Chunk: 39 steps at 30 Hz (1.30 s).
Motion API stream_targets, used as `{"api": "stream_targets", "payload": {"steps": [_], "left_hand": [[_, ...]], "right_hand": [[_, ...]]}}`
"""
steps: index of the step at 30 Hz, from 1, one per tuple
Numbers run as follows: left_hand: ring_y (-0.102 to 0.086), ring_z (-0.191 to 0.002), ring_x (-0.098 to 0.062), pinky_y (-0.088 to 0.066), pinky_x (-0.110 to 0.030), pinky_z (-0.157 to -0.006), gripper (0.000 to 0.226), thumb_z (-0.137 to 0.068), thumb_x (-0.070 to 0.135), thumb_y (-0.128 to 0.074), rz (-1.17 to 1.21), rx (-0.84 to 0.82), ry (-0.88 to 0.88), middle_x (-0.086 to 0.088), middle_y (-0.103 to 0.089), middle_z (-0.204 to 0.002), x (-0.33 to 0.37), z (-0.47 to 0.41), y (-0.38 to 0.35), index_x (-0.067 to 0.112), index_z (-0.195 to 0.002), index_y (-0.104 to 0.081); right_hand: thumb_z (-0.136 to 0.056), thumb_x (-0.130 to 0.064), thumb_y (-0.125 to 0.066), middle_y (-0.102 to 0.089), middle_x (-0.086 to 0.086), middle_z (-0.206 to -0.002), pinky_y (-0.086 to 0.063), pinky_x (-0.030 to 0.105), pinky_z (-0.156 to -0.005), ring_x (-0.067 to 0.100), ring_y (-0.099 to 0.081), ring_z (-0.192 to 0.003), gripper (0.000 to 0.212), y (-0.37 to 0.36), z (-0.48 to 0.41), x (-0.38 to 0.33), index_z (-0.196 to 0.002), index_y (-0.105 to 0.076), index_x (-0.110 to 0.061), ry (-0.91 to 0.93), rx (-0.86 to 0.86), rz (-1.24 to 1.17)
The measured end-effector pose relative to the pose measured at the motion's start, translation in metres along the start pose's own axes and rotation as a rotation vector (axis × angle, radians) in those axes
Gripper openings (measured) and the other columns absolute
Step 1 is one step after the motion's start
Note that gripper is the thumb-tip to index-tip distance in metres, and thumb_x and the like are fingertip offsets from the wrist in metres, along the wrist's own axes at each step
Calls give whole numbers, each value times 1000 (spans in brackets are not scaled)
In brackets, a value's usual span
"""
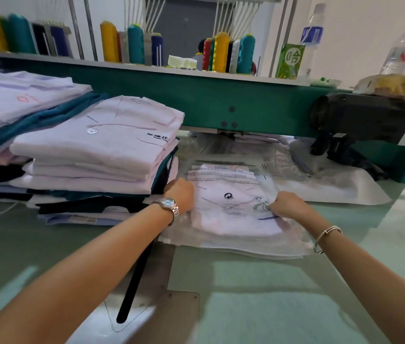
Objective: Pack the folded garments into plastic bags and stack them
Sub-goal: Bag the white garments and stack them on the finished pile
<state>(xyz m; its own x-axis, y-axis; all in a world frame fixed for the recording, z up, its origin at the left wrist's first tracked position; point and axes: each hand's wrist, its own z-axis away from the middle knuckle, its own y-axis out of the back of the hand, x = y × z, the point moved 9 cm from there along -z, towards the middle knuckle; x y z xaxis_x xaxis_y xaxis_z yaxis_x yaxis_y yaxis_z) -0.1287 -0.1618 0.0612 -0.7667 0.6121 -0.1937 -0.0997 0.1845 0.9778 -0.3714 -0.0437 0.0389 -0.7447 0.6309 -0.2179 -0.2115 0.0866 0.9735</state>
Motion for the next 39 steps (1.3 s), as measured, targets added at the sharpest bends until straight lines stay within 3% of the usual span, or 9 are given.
{"api": "stream_targets", "payload": {"steps": [6,11,16,19,23,29,33,37,39], "left_hand": [[-66,-99,-31,-48,-30,-72,20,-93,5,-51,193,89,172,-16,-67,-106,-20,-3,-7,-1,-106,-65],[-68,-92,-22,-49,-24,-66,16,-94,8,-52,230,76,229,-11,-68,-99,-22,-2,-8,2,-103,-63],[-69,-89,-18,-56,-24,-71,12,-93,9,-58,266,195,230,-7,-70,-94,-20,3,-1,5,-102,-65],[-69,-91,-26,-57,-30,-72,13,-89,-1,-59,444,208,255,-14,-69,-97,-24,2,-5,1,-100,-65],[-60,-105,-48,-52,-51,-87,22,-87,-7,-54,746,150,330,-37,-59,-108,-34,-4,-17,-20,-105,-54],[-53,-73,-19,-42,-26,-62,21,-93,-3,-46,929,79,233,-8,-57,-79,-36,-19,-31,6,-86,-63],[-44,-54,-15,-35,-21,-50,28,-90,-7,-42,997,201,154,-12,-58,-80,-37,-18,-28,4,-73,-61],[-40,-47,-8,-33,-16,-45,28,-92,-4,-46,1191,254,114,6,-52,-89,-36,-15,-11,10,-78,-65],[-54,-66,-11,-43,-19,-56,27,-92,0,-52,1276,262,102,2,-55,-97,-31,-10,1,20,-84,-67]], "right_hand": [[-87,-12,-50,-52,13,-100,-39,30,-73,30,-50,-88,13,1,-6,19,-97,-48,-4,-102,65,-187],[-91,-10,-57,-52,22,-119,-40,32,-74,35,-52,-100,39,-7,-12,33,-125,-45,7,-182,69,-538],[-93,-16,-60,-53,16,-91,-29,28,-49,18,-39,-60,48,-14,-18,38,-128,-45,12,-236,44,-712],[-92,-11,-60,-50,14,-93,-40,29,-62,23,-46,-73,44,-20,-22,36,-128,-43,9,-259,56,-818],[-88,7,-53,-46,14,-84,-40,26,-45,19,-48,-65,20,-29,-23,31,-106,-44,4,-296,77,-988],[-85,10,-52,-53,20,-103,-45,30,-56,27,-56,-82,41,-28,-31,31,-125,-43,7,-264,168,-1032],[-82,19,-48,-42,11,-141,-53,37,-90,29,-52,-118,75,-11,-31,19,-147,-34,-16,-51,250,-1111],[-83,14,-52,-61,10,-126,-55,24,-76,16,-63,-97,45,4,-25,14,-106,-71,-19,3,301,-1066],[-84,11,-56,-71,9,-104,-53,21,-66,11,-64,-80,38,10,-22,13,-78,-74,-22,0,310,-1047]]}}
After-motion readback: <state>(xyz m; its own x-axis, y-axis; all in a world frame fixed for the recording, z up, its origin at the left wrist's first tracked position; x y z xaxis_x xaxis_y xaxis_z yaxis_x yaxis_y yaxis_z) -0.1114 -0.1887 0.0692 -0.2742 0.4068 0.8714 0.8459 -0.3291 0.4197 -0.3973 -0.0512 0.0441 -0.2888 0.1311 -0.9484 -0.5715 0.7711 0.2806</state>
